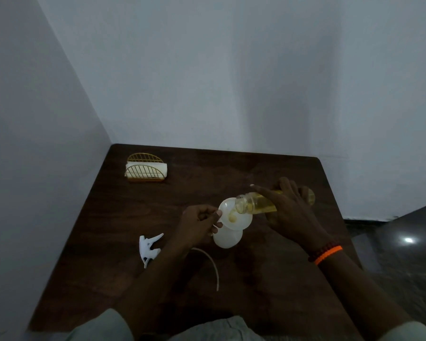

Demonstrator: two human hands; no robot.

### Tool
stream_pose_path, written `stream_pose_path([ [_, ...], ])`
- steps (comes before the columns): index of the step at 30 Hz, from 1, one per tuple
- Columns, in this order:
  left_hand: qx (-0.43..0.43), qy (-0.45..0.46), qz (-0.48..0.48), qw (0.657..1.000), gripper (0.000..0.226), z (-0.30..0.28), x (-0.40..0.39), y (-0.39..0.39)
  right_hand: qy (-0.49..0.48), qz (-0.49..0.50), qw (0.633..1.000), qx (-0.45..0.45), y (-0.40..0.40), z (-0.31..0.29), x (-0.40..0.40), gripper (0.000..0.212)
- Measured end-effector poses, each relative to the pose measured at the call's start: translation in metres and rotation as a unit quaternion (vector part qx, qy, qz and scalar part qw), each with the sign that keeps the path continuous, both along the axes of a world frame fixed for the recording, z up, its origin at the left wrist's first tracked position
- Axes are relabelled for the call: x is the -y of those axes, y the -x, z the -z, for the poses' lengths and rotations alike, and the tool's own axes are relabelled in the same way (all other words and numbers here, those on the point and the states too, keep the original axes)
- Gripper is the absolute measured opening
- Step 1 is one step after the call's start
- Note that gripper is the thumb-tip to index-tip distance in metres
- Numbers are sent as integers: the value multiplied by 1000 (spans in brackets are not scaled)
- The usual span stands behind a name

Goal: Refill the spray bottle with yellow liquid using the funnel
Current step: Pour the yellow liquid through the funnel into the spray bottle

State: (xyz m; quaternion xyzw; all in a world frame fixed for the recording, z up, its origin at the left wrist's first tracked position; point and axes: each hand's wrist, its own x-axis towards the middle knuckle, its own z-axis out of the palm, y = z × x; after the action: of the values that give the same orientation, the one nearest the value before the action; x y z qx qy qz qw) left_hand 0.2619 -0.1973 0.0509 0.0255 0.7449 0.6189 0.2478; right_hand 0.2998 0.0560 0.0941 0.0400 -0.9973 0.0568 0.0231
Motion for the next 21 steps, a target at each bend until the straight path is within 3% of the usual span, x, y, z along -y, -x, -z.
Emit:
stream_pose_path([
  [21,8,-7,-9,1000,16,0,0,-2,-27,-2,1000,-7,0,-3,2,82],
])
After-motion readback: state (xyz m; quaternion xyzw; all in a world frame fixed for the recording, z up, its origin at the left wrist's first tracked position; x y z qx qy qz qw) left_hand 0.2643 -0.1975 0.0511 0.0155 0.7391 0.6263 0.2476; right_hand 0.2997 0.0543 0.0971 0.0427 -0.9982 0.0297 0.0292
